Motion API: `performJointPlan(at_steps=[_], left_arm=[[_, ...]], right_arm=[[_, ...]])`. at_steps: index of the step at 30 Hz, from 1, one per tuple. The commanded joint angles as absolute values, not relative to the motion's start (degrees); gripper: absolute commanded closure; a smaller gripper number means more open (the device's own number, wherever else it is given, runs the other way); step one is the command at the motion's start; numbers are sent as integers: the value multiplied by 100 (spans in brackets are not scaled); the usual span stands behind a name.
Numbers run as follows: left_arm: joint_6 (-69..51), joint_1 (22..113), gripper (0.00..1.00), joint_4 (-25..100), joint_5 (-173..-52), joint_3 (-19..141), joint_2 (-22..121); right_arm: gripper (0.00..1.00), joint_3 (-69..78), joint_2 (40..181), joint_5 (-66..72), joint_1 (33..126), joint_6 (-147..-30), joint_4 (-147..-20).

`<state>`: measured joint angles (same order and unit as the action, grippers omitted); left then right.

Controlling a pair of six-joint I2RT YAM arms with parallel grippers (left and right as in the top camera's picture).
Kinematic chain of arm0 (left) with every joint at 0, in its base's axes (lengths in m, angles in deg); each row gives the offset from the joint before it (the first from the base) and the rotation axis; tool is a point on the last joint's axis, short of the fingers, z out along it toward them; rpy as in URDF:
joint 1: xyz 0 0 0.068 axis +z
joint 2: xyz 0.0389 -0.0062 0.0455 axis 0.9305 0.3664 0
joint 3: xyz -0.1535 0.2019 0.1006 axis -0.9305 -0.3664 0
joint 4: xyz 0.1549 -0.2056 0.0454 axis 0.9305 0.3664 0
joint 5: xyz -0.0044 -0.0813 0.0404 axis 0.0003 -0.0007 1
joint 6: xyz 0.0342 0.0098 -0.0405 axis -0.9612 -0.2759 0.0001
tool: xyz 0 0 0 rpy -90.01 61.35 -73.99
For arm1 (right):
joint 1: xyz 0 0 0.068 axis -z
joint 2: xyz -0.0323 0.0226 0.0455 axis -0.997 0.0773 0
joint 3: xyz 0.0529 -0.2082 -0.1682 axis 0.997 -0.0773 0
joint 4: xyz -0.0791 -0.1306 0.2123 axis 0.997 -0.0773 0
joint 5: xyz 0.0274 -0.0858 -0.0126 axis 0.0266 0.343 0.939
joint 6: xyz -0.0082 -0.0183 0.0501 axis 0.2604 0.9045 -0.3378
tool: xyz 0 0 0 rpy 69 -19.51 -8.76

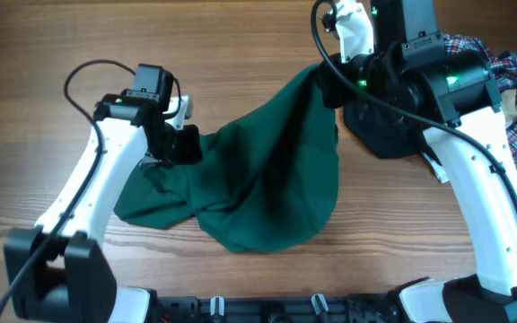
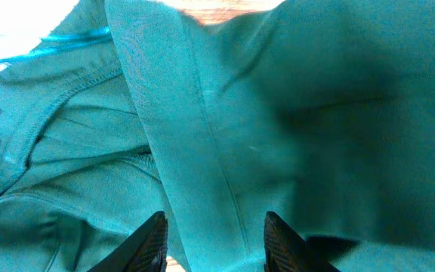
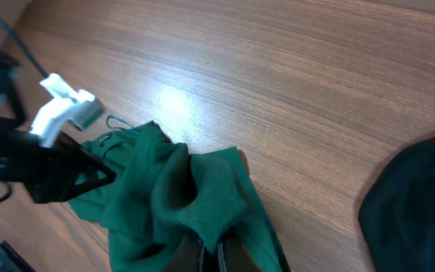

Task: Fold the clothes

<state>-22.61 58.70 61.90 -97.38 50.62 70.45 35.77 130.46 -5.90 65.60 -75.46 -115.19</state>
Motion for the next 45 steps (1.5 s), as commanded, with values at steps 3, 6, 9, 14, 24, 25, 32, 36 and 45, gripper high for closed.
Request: performJointPlan(at_steps=[3,6,9,14,24,25,32,36,45], left_arm=[[-1992,5925,58,5817,-9636,4612,7287],[-1784,6056,54,5587,-9620,4347,7287],[-1769,6168,48,5314,-9721,4037,7287],[-1771,6165,24,4920,-9972,3696,7290],[-1769,6130,39,4444,-10477,3606,7320],[-1769,6102,41,4437,-10475,3606,7320],[-1574,5741,85,4348,-10490,3606,7320],[-1432,5779,96,4232,-10490,3689,7259],[-1430,6043,96,4555,-10191,5689,5895]], right_arm=[[96,3669,13048,-597,6578,-7419,-11519],[96,3669,13048,-592,6578,-7349,-11584],[96,3669,13048,-575,6578,-7323,-11637],[96,3669,13048,-577,6578,-7336,-11619],[96,3669,13048,-575,6578,-7336,-11608],[96,3669,13048,-575,6578,-7334,-11608],[96,3669,13048,-575,6578,-7334,-11604],[96,3669,13048,-573,6578,-7332,-11680],[96,3669,13048,-577,6578,-7373,-11764]])
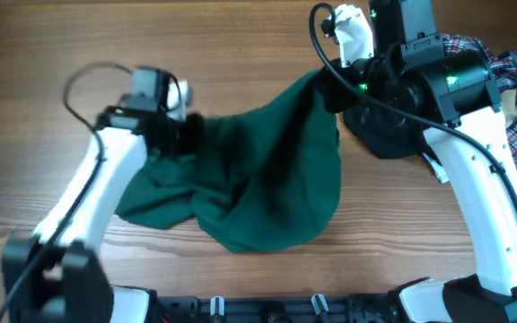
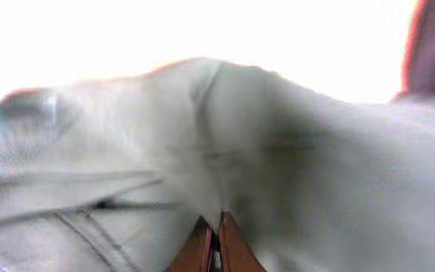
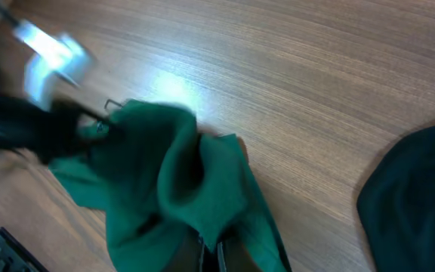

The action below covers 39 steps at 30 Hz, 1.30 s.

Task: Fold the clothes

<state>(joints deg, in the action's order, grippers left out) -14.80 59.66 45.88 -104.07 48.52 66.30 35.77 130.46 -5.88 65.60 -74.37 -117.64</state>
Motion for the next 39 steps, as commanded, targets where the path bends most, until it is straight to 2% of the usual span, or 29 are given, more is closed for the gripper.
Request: performJointPlan(at_steps=[1,7,17,29,39], left_arm=[[-1430,6043,96,4555,-10009,5857,5771],[-1432,6043,96,4553,-8903,6310,5078],[-1452,6043,96,4507,-7861,6310,3821],[-1452,6043,96,4180,-7815,6321,2571],[-1452,6043,96,4040,-7775,6319,2488]], right_arm=[[96,3669,13046,-579,6578,-7389,-11755],[96,3684,12882,-715,6654,-7487,-11562],[96,3748,11971,-1010,7417,-7373,-11739],[96,3745,10867,-1030,7463,-7323,-12070],[96,3739,11324,-1196,7463,-7314,-12194]])
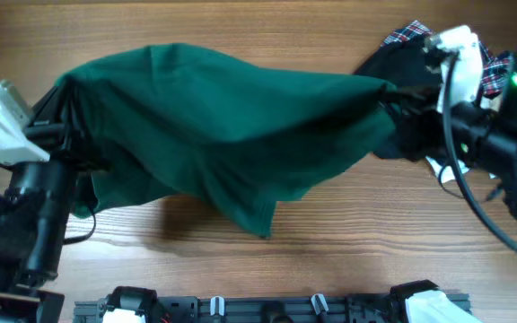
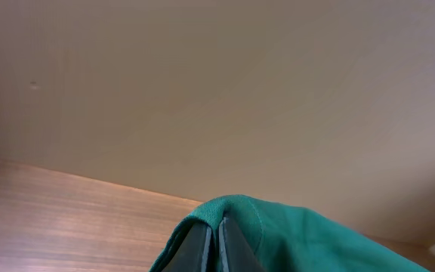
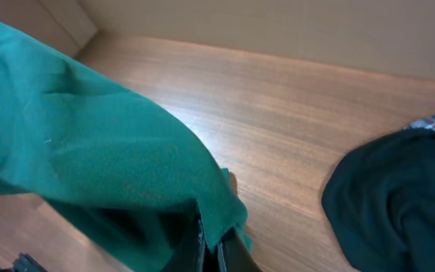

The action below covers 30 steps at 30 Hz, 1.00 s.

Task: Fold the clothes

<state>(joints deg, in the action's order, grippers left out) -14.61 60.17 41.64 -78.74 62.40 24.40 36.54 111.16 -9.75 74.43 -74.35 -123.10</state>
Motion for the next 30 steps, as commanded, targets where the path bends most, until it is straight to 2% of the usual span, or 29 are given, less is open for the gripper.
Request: performJointPlan(at_steps=[1,7,16,23,26,28,30], left_arm=[[-1450,6043,96,3987,-7778,6319,2488],[-1446,6041,96,3898,-8162,6319,2501],[-1404,6036,96,4437,-8711,6319,2807],[-1432,6036,96,4457,-8792,6319,3327],[-1494,6036,96,3814,-8536,6319,3823],[-1494,6036,96,2949,-8291,6319,4243],[-1494,6039,96,1563,-7885,6319,4820]], right_arm=[[96,3739,11343,-1233,7463,-7314,-12120],[96,3739,11427,-1259,7463,-6825,-11608],[96,3739,12895,-1178,7463,-6414,-9530],[96,3741,13193,-1152,7505,-6390,-9121],[96,3745,13136,-1154,7647,-6372,-8865],[96,3748,13103,-1154,7760,-6374,-8631],[96,3748,13101,-1154,7946,-6372,-8059]])
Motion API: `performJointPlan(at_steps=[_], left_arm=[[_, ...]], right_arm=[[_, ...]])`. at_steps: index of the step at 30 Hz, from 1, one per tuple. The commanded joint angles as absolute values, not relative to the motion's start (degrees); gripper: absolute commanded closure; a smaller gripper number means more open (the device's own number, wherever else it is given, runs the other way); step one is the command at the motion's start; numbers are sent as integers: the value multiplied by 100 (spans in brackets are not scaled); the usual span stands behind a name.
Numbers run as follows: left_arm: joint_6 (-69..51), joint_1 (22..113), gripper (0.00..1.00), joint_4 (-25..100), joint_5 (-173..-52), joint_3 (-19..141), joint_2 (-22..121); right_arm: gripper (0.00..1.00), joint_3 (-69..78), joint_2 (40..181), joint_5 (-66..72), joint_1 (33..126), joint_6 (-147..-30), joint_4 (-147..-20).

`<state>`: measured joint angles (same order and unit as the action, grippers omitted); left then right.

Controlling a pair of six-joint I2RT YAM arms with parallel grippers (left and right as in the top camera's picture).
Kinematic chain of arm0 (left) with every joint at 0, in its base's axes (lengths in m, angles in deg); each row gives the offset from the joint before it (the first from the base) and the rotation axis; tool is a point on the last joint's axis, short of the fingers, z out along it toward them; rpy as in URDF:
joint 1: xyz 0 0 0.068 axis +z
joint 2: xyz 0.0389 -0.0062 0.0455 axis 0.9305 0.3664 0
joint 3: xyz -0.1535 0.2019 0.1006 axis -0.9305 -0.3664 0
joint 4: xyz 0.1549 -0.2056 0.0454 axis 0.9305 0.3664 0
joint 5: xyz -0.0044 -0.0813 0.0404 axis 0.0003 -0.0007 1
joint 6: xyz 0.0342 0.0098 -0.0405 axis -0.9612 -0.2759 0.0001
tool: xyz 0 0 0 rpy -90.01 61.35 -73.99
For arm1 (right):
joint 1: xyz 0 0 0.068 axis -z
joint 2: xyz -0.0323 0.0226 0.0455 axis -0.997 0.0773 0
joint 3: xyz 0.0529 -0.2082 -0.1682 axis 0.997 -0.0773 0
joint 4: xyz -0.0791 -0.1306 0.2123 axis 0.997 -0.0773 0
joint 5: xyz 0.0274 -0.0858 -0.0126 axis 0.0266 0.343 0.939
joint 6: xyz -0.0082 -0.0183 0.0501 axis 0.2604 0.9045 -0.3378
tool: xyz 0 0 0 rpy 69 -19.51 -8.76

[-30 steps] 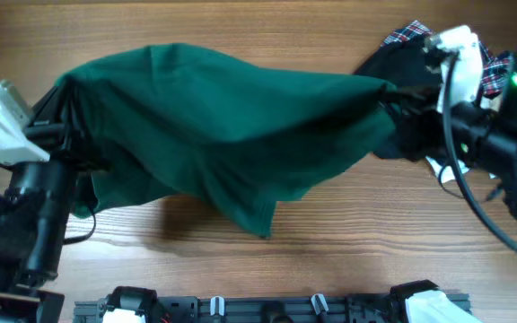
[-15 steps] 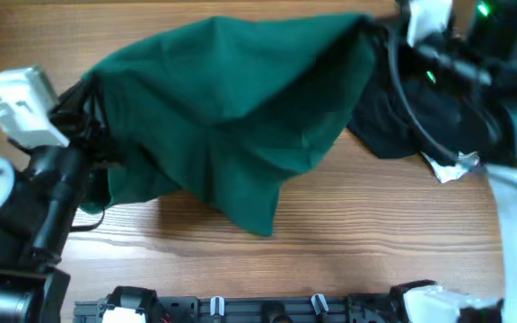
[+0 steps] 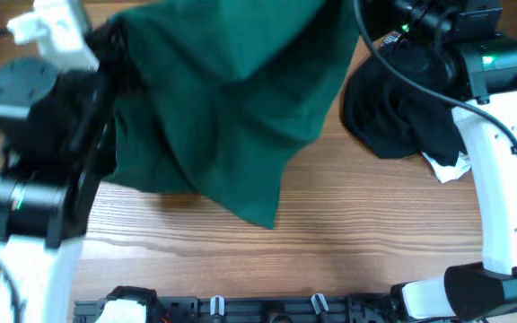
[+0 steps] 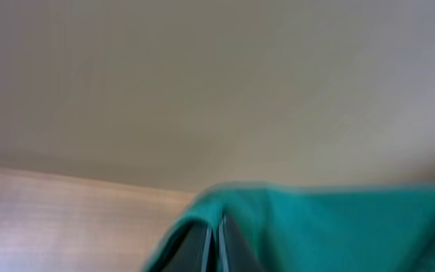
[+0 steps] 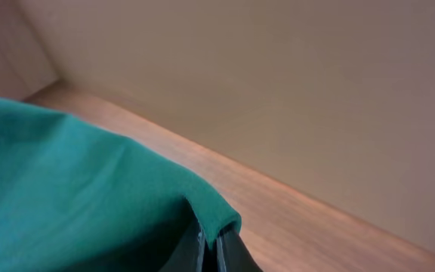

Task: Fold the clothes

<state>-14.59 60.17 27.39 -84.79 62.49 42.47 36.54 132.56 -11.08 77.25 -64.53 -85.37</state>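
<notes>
A dark green garment (image 3: 232, 90) hangs lifted over the far half of the table, filling the upper left of the overhead view, with its lowest corner near the table's middle. My left gripper (image 4: 217, 243) is shut on one edge of the green cloth (image 4: 316, 227); that view is blurred. My right gripper (image 5: 216, 245) is shut on another folded edge of the cloth (image 5: 66, 181). In the overhead view the fingers of both are hidden by the arms and the cloth.
A black garment (image 3: 393, 99) lies crumpled at the right of the wooden table (image 3: 375, 242), under the right arm, with something white (image 3: 444, 167) beside it. A plain beige wall fills the background of both wrist views.
The green garment was stretched wide between the grippers at the far left and far right. Now the grippers are closer together and higher, and the cloth hangs in a narrower, longer drape.
The green garment lay crumpled on the table, my right gripper shut on its upper right corner and the left open over its left side. Then the left was shut on the cloth. Then both held it up, spread wide; now it hangs higher.
</notes>
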Motion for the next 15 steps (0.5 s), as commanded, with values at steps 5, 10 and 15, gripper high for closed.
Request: performJointPlan(at_steps=[5,10,15], left_arm=[[-1214,6036,96,-303,-7415,6319,5524],[-1133,5953,96,-987,-7596,6321,5438],[-1153,5547,96,1229,-7848,6321,5213]], right_arm=[[96,3748,12996,-1154,8232,-6412,-6627],[96,3748,12703,-1049,8363,-6407,-6041],[96,3743,12611,-1124,8377,-6138,-8203]])
